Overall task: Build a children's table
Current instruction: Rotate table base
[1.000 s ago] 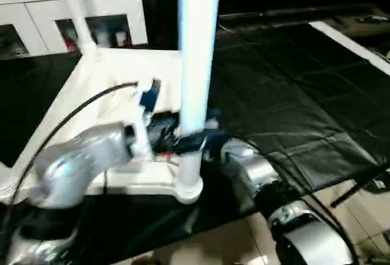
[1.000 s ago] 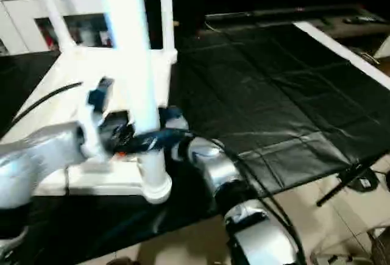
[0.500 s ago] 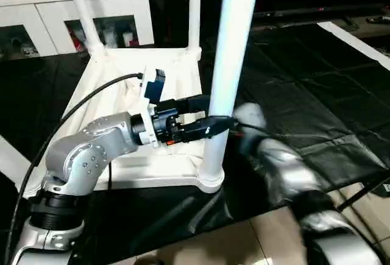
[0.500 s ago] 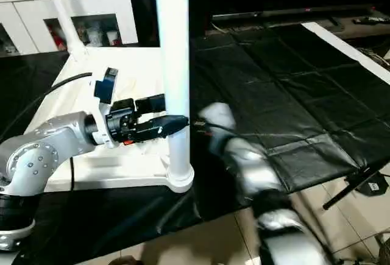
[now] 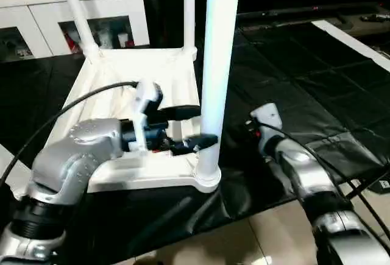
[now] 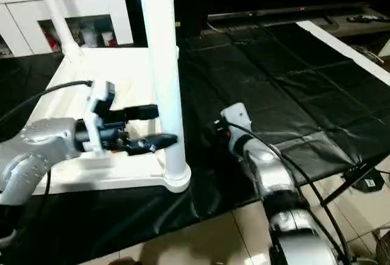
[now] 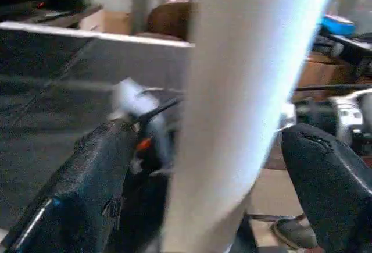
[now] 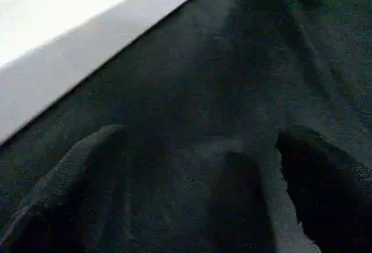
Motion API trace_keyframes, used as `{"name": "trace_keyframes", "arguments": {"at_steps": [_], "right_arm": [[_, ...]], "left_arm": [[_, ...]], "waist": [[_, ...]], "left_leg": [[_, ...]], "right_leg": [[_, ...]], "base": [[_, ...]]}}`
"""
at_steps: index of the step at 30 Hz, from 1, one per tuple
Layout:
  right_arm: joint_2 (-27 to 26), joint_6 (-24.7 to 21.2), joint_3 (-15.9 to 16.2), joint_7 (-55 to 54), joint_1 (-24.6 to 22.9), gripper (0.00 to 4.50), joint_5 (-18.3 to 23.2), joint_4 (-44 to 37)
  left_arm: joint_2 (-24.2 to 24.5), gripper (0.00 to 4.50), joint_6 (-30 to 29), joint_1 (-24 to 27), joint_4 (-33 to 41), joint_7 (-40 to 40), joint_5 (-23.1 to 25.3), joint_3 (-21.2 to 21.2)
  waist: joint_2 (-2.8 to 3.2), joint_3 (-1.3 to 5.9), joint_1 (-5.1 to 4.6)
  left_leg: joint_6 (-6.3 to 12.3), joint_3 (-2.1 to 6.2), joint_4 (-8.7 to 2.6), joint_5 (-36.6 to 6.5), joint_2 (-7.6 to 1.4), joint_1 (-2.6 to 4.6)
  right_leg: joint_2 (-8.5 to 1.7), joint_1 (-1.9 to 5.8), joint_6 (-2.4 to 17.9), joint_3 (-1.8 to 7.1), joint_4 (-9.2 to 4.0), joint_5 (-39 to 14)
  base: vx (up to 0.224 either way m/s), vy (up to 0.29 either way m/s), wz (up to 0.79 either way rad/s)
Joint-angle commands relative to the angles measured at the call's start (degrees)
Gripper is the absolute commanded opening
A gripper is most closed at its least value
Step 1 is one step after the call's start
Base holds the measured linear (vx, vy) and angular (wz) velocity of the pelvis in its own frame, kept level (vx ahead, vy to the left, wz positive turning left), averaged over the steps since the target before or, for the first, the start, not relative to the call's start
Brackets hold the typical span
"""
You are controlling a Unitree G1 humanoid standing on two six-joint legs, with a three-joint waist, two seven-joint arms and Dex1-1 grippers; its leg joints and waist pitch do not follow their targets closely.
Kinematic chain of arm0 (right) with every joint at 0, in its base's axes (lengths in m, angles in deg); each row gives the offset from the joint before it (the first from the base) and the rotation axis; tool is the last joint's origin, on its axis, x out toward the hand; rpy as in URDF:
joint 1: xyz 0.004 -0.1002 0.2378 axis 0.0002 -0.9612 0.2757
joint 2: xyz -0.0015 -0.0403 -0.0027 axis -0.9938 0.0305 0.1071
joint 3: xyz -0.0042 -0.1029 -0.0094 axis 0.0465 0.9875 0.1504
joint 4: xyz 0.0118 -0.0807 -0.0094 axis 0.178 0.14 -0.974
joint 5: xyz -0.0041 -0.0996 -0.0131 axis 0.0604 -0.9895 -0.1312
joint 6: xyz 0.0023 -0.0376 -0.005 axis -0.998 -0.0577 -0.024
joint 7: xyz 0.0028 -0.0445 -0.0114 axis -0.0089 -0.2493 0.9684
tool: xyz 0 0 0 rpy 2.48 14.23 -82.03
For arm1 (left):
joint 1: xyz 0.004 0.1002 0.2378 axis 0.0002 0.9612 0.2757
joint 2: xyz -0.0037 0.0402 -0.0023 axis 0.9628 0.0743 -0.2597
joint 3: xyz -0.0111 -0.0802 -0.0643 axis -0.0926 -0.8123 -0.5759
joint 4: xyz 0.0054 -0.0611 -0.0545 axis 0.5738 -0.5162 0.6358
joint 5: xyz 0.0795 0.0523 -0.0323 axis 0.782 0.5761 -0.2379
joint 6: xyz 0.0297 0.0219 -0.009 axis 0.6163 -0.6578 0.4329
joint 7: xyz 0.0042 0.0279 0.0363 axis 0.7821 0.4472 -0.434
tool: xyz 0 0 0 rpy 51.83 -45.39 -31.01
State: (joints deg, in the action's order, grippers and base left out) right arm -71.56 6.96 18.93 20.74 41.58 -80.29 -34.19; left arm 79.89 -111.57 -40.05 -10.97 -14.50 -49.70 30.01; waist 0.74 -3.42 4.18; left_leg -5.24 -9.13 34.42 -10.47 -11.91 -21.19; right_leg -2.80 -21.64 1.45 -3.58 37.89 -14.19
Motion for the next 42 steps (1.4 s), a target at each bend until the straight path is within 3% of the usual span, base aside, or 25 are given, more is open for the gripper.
{"name": "trace_keyframes", "arguments": {"at_steps": [1,2,4,6,7,8,10,12,17,18,22,29,32,35,36,42], "right_arm": [[-1.1,-0.1,0.7,0.0,2.2,4.50,-0.1,2.6],[-2.2,0.3,1.0,0.6,3.5,4.50,-0.2,4.5],[-3.8,1.2,1.4,1.4,5.2,4.50,-0.3,7.0],[-5.8,2.1,1.8,2.2,7.3,4.50,-0.8,10.2],[-5.8,2.1,1.8,2.2,7.3,4.50,-0.8,10.2],[-7.1,2.8,2.2,2.7,8.6,4.50,-1.2,12.1],[-7.9,3.2,2.2,3.3,9.2,4.50,-1.1,13.1],[-8.9,3.6,1.9,3.9,9.9,4.50,-0.8,14.0],[-11.2,4.9,1.7,5.6,11.5,4.50,-0.4,17.5],[-11.3,5.0,1.6,5.6,11.6,4.50,-0.4,17.7],[-12.4,5.8,1.3,4.0,12.3,4.50,-0.9,19.3],[-12.3,7.4,-0.5,3.9,12.2,4.50,-0.5,20.3],[-12.0,7.8,-0.9,5.6,11.7,4.50,0.1,19.8],[-11.8,8.0,-1.0,5.4,11.8,4.50,0.1,19.6],[-11.3,7.8,-1.4,3.2,12.2,4.50,-0.3,19.9],[-6.7,9.4,-1.9,2.9,9.4,4.50,-0.8,18.3]], "left_arm": [[-0.7,4.46,0.2,-0.8,1.2,-0.4,-0.3,0.8],[-1.5,4.46,0.3,-1.0,1.6,-0.4,-0.4,1.2],[-2.2,4.46,0.0,-1.2,2.2,0.0,-0.7,2.0],[-2.7,4.46,-0.1,-1.2,2.3,0.0,-0.5,2.5],[-2.7,4.46,-0.1,-1.2,2.3,0.0,-0.5,2.5],[-3.1,4.46,0.0,-1.2,2.4,-0.1,-0.4,2.7],[-3.4,4.46,0.0,-1.2,2.4,-0.1,-0.5,2.8],[-4.1,4.46,0.0,-1.3,2.4,-0.3,-0.5,2.8],[-7.5,4.46,0.5,-3.1,1.3,-1.4,-0.7,3.6],[-7.7,4.46,0.5,-3.2,1.2,-1.4,-0.7,3.6],[-9.4,4.46,1.3,-4.4,-0.5,-2.3,0.2,3.9],[-10.7,4.46,2.6,-5.9,-3.1,-3.5,0.8,1.1],[-10.8,4.46,2.0,-5.5,-1.6,-3.1,-0.1,1.2],[-11.5,4.46,2.4,-5.2,-1.9,-3.5,0.4,1.3],[-11.4,4.46,4.6,-5.9,-4.5,-4.2,3.0,1.5],[-8.6,4.46,9.1,-8.7,-12.1,-4.5,7.8,-1.3]], "waist": [[0.56,4.09,-0.20],[0.20,4.21,-0.22],[0.43,4.21,-0.39],[0.09,4.27,-0.60],[0.32,4.19,-0.61],[-0.08,4.16,-0.69],[0.19,4.03,-0.66],[0.09,3.99,-0.72],[0.19,4.00,-0.88],[0.49,4.05,-0.84],[0.29,4.08,-1.09],[0.35,4.27,-1.46],[0.79,4.28,-1.51],[0.68,4.39,-1.48],[0.05,4.31,-1.46],[0.38,4.04,-1.12]], "left_leg": [[-0.62,-0.19,-3.31,-5.5,-0.79,0.11],[-0.36,-0.22,-3.29,-5.1,-0.83,0.06],[0.21,-0.14,-3.22,-3.8,-0.86,-0.12],[0.93,-0.16,-3.19,-3.5,-0.92,-0.12],[1.16,-0.18,-3.15,-3.4,-0.95,-0.16],[1.23,-0.26,-3.16,-3.5,-0.93,-0.15],[1.14,-0.22,-3.26,-3.9,-0.97,-0.15],[0.95,-0.27,-3.28,-4.9,-1.07,-0.04],[1.17,-0.33,-3.18,-4.4,-1.07,-0.11],[1.09,-0.26,-3.17,-4.5,-1.11,-0.03],[1.27,-0.27,-3.17,-4.8,-1.05,-0.04],[2.16,-0.23,-3.04,-4.0,-1.03,-0.13],[2.66,-0.16,-2.99,-3.8,-1.14,-0.04],[3.23,-0.18,-2.91,-3.1,-1.17,-0.05],[3.45,-0.24,-2.98,-3.2,-1.19,-0.08],[2.37,-0.34,-3.12,-5.4,-1.13,0.14]], "right_leg": [[-4.15,3.04,12.8,3.12,-4.44,2.6],[-4.20,3.09,13.0,3.12,-4.40,3.5],[-4.19,3.07,13.6,3.01,-4.08,5.8],[-4.21,3.14,14.1,3.01,-3.94,7.2],[-4.30,3.06,14.3,3.02,-3.94,7.3],[-4.23,3.15,14.3,3.03,-4.00,7.0],[-4.36,3.11,14.2,3.01,-4.09,5.9],[-4.41,3.07,13.8,3.10,-4.18,4.0],[-4.44,3.06,14.1,3.12,-4.17,4.8],[-4.42,3.01,14.2,3.08,-4.08,4.9],[-4.40,3.10,14.5,3.07,-4.13,5.2],[-4.49,3.22,15.1,3.01,-4.00,7.2],[-4.43,3.15,15.6,2.96,-3.84,8.2],[-4.42,3.20,16.2,2.94,-3.77,10.2],[-4.45,3.26,16.2,2.98,-3.86,9.6],[-4.46,3.01,14.5,3.05,-4.42,4.2]], "base": [[0.000,0.000,0.00],[0.000,0.000,0.00],[0.000,0.000,0.00],[0.000,0.000,0.00],[0.000,0.000,0.00],[0.000,0.000,0.00],[0.000,0.000,0.00],[0.000,0.000,0.00],[0.000,0.000,0.00],[0.000,0.000,0.00],[0.000,0.000,0.00],[0.000,0.000,0.00],[0.000,0.000,0.00],[0.000,0.000,0.00],[0.000,0.000,0.00],[0.000,0.000,0.00]]}}
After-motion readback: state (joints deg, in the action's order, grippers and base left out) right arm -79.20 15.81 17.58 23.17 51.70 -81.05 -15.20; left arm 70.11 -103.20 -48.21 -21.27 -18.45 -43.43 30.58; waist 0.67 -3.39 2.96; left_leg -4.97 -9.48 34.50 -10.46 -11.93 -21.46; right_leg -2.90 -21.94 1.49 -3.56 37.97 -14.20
